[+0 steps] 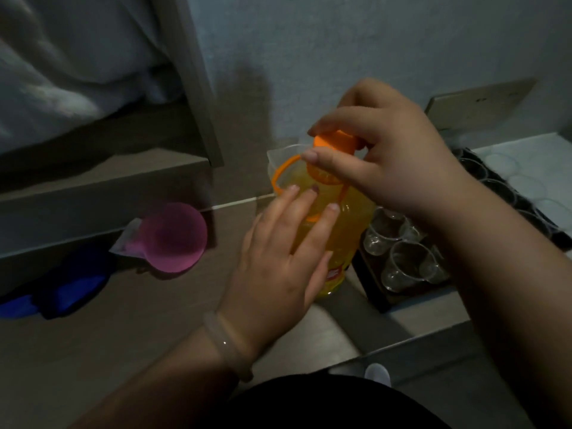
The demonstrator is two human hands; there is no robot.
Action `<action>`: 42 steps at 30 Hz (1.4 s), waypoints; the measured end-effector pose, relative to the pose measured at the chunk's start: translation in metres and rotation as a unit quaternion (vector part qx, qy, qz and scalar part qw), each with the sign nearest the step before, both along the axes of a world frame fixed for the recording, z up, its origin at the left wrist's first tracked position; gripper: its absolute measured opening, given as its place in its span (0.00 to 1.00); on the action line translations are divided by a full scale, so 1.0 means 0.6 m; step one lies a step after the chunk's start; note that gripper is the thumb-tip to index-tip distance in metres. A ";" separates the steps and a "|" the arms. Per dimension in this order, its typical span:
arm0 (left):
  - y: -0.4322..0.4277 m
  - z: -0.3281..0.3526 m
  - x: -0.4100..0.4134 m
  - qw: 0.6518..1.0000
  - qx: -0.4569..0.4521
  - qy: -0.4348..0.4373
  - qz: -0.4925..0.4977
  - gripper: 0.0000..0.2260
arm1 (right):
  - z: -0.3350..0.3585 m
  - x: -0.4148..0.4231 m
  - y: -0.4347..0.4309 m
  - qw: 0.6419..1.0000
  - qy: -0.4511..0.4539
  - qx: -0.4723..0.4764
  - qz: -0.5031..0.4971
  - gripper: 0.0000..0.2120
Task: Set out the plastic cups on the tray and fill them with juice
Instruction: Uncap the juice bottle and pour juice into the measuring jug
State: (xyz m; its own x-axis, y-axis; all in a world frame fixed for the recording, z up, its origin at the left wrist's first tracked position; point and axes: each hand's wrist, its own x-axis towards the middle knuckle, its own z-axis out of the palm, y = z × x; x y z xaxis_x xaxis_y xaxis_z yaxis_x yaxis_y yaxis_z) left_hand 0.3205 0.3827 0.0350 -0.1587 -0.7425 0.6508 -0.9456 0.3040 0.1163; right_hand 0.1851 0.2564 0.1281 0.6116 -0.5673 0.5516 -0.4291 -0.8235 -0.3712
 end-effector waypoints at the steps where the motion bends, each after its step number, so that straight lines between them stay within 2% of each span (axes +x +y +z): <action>1: -0.002 -0.006 -0.002 1.000 0.001 0.003 -0.001 0.26 | 0.002 0.000 0.003 1.000 -0.007 0.001 -0.007 0.20; 7: -0.019 -0.028 -0.001 1.000 -0.023 -0.006 0.009 0.31 | 0.009 0.005 0.014 0.999 -0.009 0.034 -0.042 0.19; 10: -0.027 -0.024 0.001 0.999 -0.039 -0.011 0.003 0.29 | 0.016 0.005 0.013 0.999 0.006 0.033 -0.033 0.17; 12: -0.031 -0.021 0.002 0.999 -0.049 -0.008 -0.007 0.27 | 0.017 0.006 0.012 0.999 0.040 -0.002 -0.029 0.16; 16: -0.039 -0.020 0.008 0.996 -0.086 0.017 -0.028 0.23 | 0.022 0.019 0.006 0.978 0.142 -0.123 -0.094 0.25; 17: -0.042 -0.021 0.009 0.995 -0.094 0.019 -0.032 0.22 | 0.025 0.024 0.006 0.970 0.159 -0.146 -0.109 0.24; 20: -0.048 -0.022 0.013 0.992 -0.110 0.028 -0.047 0.22 | 0.030 0.035 0.006 0.961 0.185 -0.166 -0.120 0.19; 25: -0.051 -0.027 0.016 0.991 -0.119 0.035 -0.058 0.21 | 0.034 0.037 0.003 0.953 0.198 -0.192 -0.127 0.20; 27: -0.051 -0.026 0.016 0.991 -0.115 0.038 -0.064 0.21 | 0.036 0.038 0.003 0.951 0.193 -0.201 -0.131 0.17; 29: -0.052 -0.026 0.016 0.990 -0.116 0.035 -0.068 0.20 | 0.034 0.038 0.001 0.954 0.194 -0.201 -0.112 0.15; 33: -0.057 -0.026 0.014 0.990 -0.121 0.030 -0.071 0.21 | 0.028 0.027 -0.018 0.963 0.182 -0.197 -0.034 0.18; 39: -0.057 -0.027 0.006 0.988 -0.132 0.050 -0.068 0.23 | 0.038 0.017 -0.036 0.959 0.206 -0.173 0.090 0.17; 42: -0.057 -0.027 0.008 0.989 -0.129 0.051 -0.061 0.23 | 0.043 0.024 -0.031 0.956 0.214 -0.187 0.069 0.18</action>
